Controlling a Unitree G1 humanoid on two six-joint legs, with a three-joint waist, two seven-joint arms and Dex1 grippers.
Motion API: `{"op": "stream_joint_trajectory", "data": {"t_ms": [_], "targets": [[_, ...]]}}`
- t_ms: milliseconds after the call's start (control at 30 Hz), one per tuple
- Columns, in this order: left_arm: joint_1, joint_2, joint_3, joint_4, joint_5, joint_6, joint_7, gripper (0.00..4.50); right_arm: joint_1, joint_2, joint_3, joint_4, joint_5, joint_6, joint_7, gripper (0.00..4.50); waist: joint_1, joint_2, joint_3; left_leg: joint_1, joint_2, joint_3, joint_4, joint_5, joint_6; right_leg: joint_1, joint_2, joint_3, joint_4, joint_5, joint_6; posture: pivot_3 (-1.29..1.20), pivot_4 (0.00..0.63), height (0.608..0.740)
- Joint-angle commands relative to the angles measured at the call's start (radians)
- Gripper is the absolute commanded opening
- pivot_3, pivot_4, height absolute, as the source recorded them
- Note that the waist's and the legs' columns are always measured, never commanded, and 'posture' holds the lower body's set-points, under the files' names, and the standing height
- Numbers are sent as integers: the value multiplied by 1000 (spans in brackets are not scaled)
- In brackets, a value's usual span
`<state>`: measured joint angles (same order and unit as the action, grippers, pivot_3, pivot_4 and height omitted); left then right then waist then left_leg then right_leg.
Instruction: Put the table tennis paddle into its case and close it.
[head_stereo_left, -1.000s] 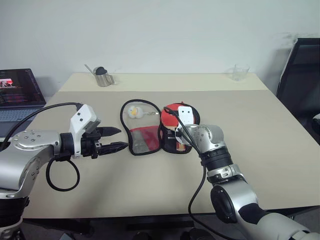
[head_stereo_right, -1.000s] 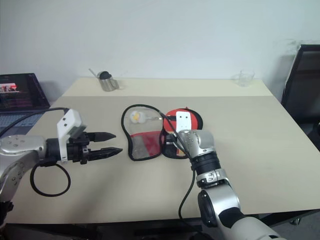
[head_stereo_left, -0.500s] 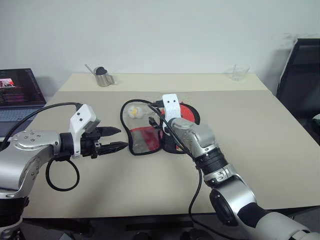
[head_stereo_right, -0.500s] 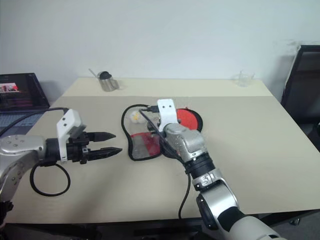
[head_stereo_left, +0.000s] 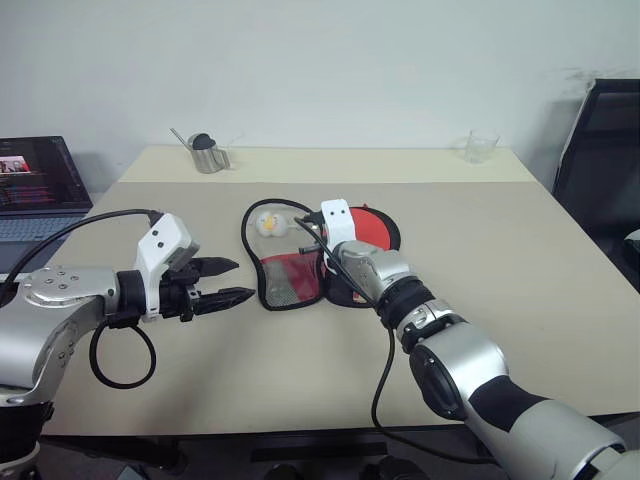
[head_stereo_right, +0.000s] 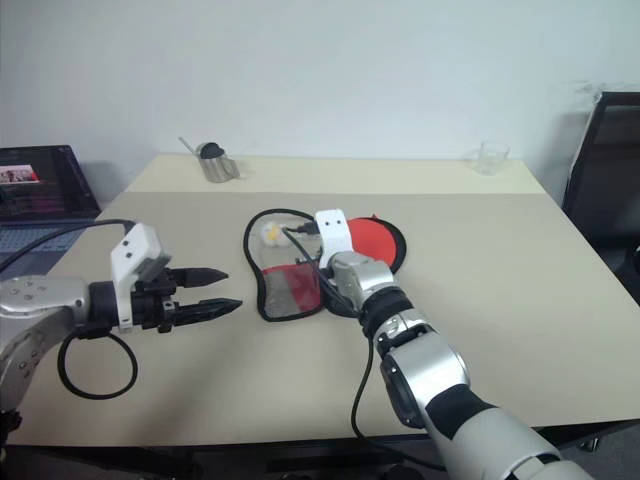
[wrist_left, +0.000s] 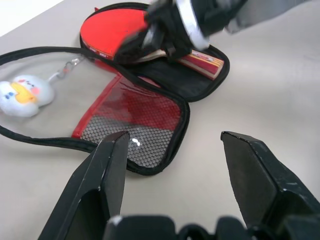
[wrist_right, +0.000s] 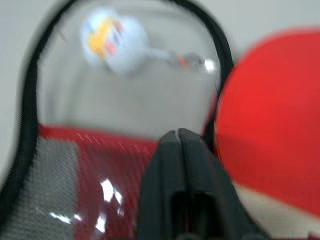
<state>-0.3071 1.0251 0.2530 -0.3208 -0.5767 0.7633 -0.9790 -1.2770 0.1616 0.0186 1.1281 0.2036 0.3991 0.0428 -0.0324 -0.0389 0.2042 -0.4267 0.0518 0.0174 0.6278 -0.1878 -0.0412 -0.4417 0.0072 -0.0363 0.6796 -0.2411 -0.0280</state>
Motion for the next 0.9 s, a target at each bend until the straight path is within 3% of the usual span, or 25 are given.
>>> {"op": "stream_joint_trajectory", "data": {"t_ms": [33,900], "targets": [[10,19,55,-44,-19,9,10,3181,-50,66,-22,38,-23,-72,-7,15,0,0,0,0,0,0,0,0,0,0,0,0,0,0,0,0,150,740],[38,33,83,-79,-44,37,34,3181,-60,48,-47,122,-112,-111,-68,15,2,0,0,0,8,0,0,0,0,0,1,0,0,0,0,0,150,740]]}}
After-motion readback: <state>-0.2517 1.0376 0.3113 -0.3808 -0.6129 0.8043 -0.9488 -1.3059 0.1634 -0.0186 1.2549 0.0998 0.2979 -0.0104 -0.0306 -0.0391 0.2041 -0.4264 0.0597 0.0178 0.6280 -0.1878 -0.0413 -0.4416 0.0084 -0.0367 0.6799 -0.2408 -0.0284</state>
